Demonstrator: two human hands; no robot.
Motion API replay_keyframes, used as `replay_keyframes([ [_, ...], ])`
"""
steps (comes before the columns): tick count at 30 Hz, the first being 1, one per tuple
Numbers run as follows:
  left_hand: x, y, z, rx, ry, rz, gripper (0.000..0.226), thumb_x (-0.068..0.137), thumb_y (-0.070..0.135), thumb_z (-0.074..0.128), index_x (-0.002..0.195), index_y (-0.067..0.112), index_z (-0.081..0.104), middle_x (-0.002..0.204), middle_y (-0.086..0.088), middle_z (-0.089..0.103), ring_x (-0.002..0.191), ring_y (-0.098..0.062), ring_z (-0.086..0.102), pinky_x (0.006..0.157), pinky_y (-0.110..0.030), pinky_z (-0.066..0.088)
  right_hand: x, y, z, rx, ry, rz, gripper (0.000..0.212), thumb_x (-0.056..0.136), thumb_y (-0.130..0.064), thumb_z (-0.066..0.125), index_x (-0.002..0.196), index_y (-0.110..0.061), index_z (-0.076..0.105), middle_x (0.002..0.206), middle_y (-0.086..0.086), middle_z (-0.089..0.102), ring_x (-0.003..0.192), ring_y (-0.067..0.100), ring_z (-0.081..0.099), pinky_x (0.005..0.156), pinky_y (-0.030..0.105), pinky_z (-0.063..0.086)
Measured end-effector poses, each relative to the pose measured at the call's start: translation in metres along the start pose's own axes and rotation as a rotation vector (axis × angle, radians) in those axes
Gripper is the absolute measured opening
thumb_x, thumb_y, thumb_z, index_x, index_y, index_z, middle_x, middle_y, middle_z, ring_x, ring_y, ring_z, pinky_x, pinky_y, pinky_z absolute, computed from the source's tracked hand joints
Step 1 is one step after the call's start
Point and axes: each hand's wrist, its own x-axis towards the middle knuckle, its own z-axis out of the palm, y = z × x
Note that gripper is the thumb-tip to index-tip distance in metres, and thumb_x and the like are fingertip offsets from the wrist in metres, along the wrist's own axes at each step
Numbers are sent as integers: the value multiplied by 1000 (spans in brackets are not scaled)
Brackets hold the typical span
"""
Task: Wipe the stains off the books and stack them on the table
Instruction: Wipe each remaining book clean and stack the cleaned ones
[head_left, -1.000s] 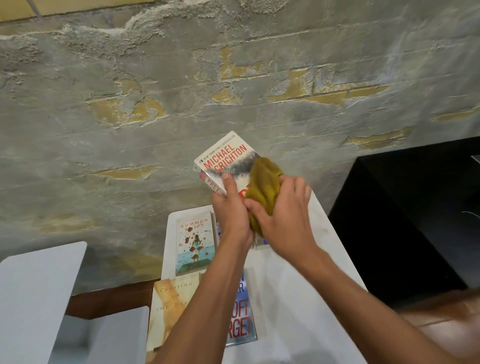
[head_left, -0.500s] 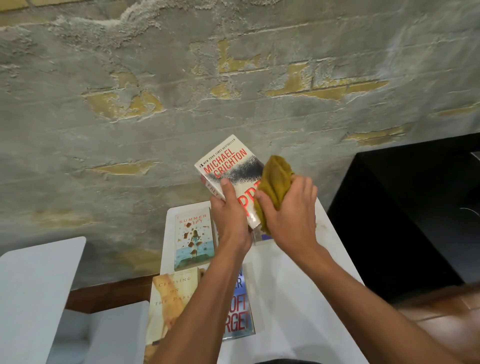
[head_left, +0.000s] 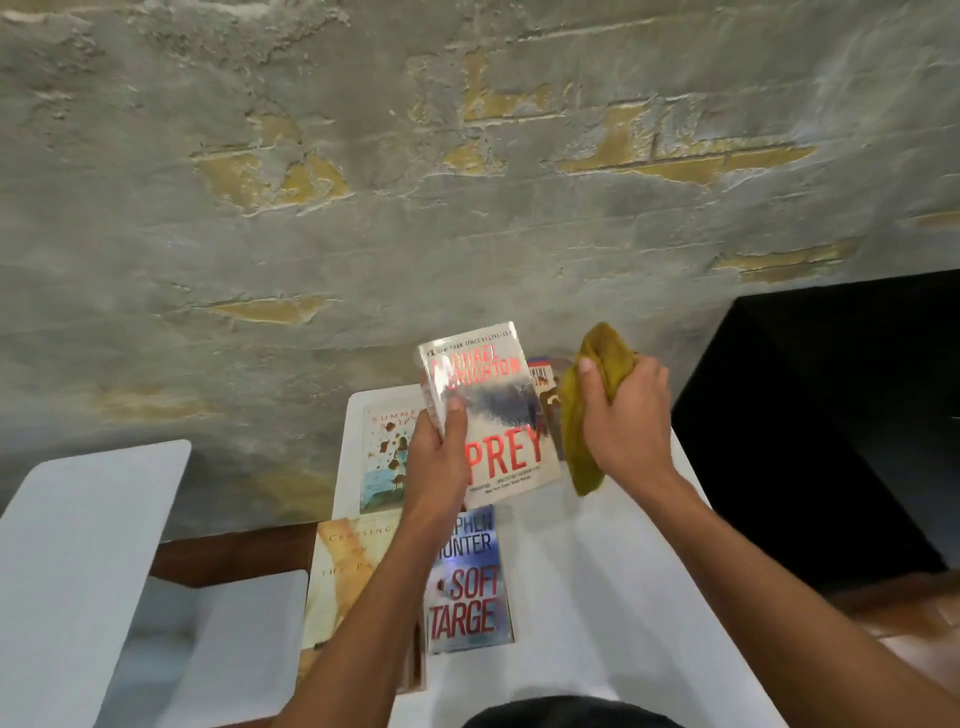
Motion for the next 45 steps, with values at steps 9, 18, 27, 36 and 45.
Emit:
replay_keyframes([
  [9, -17, -111, -67, 347, 33, -217, 32, 101, 50, 50, 113, 23, 63, 87, -1, 78, 75, -18, 77, 73, -44, 64, -11, 31, 7, 447, -149, 421, 42, 101, -48, 50, 124, -13, 48, 112, 4, 63, 103, 20, 64, 78, 34, 53],
  [18, -25, -151, -70, 606, 112, -284, 34, 102, 51, 45, 108, 19, 55, 87, 5, 70, 72, -11, 70, 53, -20, 52, -21, 50, 2, 512, -144, 504, 30, 100, -43, 55, 118, -19, 51, 102, -2, 64, 92, 14, 65, 66, 27, 50],
  [27, -14, -172, -70, 841, 63, -326, 48, 104, 55, 33, 103, 15, 60, 86, 1, 70, 64, -6, 64, 49, -16, 41, -22, 70, -3, 508, -121, 591, 34, 96, -48, 59, 118, -23, 52, 103, -3, 65, 95, 19, 67, 84, 42, 56],
  [36, -11, -188, -67, 962, 96, -275, 56, 101, 60, 32, 118, 14, 58, 102, -5, 64, 78, -13, 66, 55, -20, 48, -25, 72, -4, 466, -117, 614, 45, 96, -47, 60, 130, -20, 49, 111, -1, 61, 100, 21, 62, 88, 45, 53],
  [45, -22, -179, -58, 1013, 146, -206, 54, 105, 51, 33, 151, 26, 26, 110, -4, 50, 90, -15, 54, 69, -33, 50, -31, 87, -11, 442, -101, 658, 50, 94, -47, 62, 134, -22, 45, 113, -2, 57, 103, 23, 58, 87, 44, 49],
])
